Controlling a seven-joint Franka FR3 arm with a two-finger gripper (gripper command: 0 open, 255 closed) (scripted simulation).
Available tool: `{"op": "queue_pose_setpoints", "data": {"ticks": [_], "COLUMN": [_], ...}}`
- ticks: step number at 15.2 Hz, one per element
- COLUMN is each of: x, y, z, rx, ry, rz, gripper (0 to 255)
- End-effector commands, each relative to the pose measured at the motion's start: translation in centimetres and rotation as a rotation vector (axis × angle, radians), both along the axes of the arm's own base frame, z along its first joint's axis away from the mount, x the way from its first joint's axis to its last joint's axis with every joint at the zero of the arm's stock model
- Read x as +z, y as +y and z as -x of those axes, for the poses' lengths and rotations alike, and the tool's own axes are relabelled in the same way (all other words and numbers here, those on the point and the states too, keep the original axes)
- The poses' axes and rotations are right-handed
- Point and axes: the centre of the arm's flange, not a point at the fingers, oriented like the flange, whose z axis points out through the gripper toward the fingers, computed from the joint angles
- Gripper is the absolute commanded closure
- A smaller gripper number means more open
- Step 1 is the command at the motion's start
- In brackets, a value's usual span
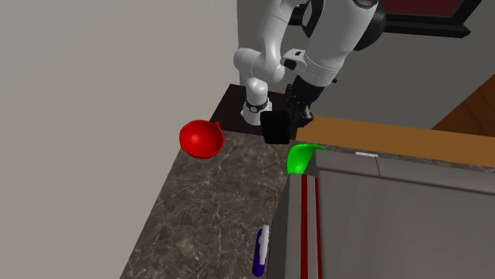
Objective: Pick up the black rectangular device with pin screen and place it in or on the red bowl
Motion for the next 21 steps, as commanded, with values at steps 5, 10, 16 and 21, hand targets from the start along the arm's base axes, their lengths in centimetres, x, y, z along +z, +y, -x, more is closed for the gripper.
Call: {"op": "queue_pose_setpoints", "data": {"ticks": [5, 10, 16, 21], "x": [3.2, 5.5, 6.7, 7.8], "y": [0.0, 0.0, -7.7, -14.2], "z": [0.0, 0.0, -0.8, -1.5], "rx": [0.000, 0.000, 0.000, 0.000], "ry": [0.000, 0.000, 0.000, 0.000], "rz": [0.000, 0.000, 0.000, 0.000], "gripper": [255, 255, 255, 255]}}
